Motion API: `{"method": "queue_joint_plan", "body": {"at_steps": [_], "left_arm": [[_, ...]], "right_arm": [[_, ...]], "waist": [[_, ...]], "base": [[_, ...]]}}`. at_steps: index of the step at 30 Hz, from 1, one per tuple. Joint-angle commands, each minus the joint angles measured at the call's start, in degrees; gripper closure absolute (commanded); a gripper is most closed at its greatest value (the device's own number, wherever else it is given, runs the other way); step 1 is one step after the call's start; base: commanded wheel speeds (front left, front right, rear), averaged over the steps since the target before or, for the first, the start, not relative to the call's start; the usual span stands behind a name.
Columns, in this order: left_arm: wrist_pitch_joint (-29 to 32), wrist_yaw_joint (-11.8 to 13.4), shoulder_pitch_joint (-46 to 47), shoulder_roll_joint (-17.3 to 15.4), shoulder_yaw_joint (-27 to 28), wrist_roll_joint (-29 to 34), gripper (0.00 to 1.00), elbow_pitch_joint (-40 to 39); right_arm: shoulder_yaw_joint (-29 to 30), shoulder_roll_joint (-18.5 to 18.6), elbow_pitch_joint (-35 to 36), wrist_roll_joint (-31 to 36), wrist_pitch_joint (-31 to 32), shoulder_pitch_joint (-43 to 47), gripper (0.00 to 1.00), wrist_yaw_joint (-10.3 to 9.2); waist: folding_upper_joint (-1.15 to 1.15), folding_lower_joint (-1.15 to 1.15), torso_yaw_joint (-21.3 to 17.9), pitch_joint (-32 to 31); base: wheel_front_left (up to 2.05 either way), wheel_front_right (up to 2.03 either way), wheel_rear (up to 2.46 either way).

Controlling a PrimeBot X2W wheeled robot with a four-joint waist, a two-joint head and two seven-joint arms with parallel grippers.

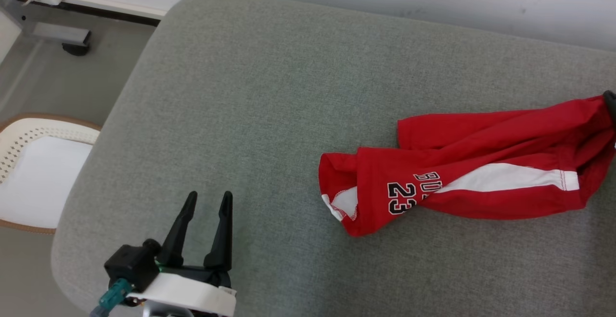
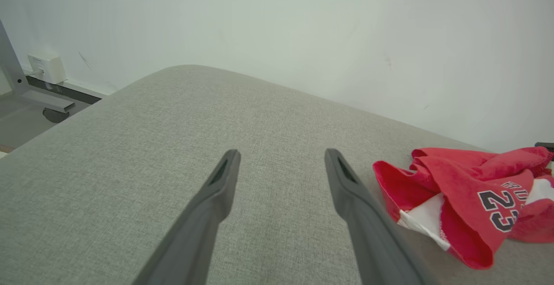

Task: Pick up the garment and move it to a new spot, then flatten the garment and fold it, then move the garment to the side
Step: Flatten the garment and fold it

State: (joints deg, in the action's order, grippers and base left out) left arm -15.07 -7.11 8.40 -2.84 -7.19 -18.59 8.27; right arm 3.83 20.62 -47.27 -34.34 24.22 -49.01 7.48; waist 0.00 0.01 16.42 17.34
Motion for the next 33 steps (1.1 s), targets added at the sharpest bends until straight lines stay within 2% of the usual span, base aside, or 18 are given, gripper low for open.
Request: {"method": "queue_joint_plan", "body": {"at_steps": [1,6,12,17,24,28,33], "left_arm": [[-0.1,-0.2,0.5,-0.2,0.2,0.3,0.00,0.1],[-0.1,-0.3,-0.5,-0.2,0.3,1.0,0.00,0.7],[-0.1,-0.3,-2.5,-0.2,0.6,2.0,0.00,1.3],[-0.1,-0.3,-4.0,-0.2,1.5,2.3,0.00,1.0],[-0.1,-0.1,-4.7,-0.2,2.6,2.3,0.00,0.3],[-0.1,-0.2,-5.5,-0.2,2.5,2.2,0.00,0.4],[-0.1,-0.2,-6.2,-0.2,1.8,2.2,0.00,0.4]], "right_arm": [[-0.5,-0.4,-0.8,-0.2,0.5,-0.3,0.00,0.01],[-3.3,-1.3,-1.6,-1.6,1.2,2.3,0.00,0.01],[-7.7,-0.2,4.9,-3.9,-1.6,7.2,0.00,0.01],[-11.3,-0.7,16.0,-6.7,-7.8,14.3,0.00,0.01],[-12.8,-2.8,30.7,-4.2,-19.4,26.2,0.00,0.01],[-13.0,-4.5,35.8,-0.2,-26.4,33.6,0.00,0.01],[-11.2,-9.6,39.1,3.5,-33.2,42.9,0.00,0.01]], "waist": [[0.00,-0.01,-0.8,-0.9],[0.00,-0.01,-3.6,-4.8],[0.00,-0.01,-7.4,-10.2],[0.00,-0.01,-10.0,-13.0],[0.00,-0.01,-12.9,-14.6],[0.00,-0.01,-14.0,-15.9],[0.00,-0.01,-14.8,-16.6]], "base": [[0.00,0.00,0.00],[0.00,0.00,0.00],[0.00,0.00,0.00],[0.00,0.00,0.00],[0.00,0.00,0.00],[0.00,0.00,0.00],[0.00,0.00,0.00]]}}
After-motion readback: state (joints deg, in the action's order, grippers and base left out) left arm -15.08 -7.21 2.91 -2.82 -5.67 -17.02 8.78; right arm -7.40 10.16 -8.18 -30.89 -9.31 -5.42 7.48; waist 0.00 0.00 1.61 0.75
